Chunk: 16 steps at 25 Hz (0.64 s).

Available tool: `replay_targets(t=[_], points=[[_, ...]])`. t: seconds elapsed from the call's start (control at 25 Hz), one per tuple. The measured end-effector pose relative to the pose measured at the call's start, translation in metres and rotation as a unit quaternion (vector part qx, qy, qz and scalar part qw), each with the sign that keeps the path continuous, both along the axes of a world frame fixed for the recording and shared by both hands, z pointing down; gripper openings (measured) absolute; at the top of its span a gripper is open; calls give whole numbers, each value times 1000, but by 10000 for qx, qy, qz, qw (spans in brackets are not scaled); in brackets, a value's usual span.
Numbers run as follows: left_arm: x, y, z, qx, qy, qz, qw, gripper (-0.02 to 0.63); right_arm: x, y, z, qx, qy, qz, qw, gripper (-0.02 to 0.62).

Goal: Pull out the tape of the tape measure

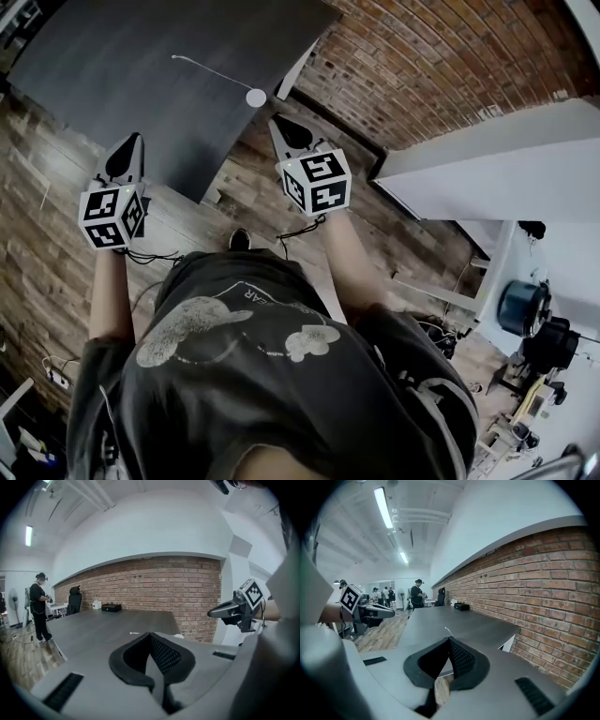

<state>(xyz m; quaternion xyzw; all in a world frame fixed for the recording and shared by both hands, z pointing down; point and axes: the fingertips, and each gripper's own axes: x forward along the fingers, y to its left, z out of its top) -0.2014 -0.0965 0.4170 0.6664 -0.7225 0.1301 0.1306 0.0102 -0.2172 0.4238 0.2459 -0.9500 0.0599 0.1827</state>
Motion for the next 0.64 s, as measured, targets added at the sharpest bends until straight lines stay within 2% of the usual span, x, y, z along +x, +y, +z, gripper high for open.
replay_targets(t=[0.24, 0.44, 0.64], points=[[8, 43, 6, 6, 109, 9, 9999, 8, -9, 33, 3, -34, 1, -73, 10000, 29], [12, 100, 10, -33, 217, -112, 9997, 8, -9, 73, 1, -144, -30, 21, 9999, 29], [9, 154, 10, 50, 245, -220, 9994, 8, -11, 121, -6, -53, -109, 41, 9999, 30]])
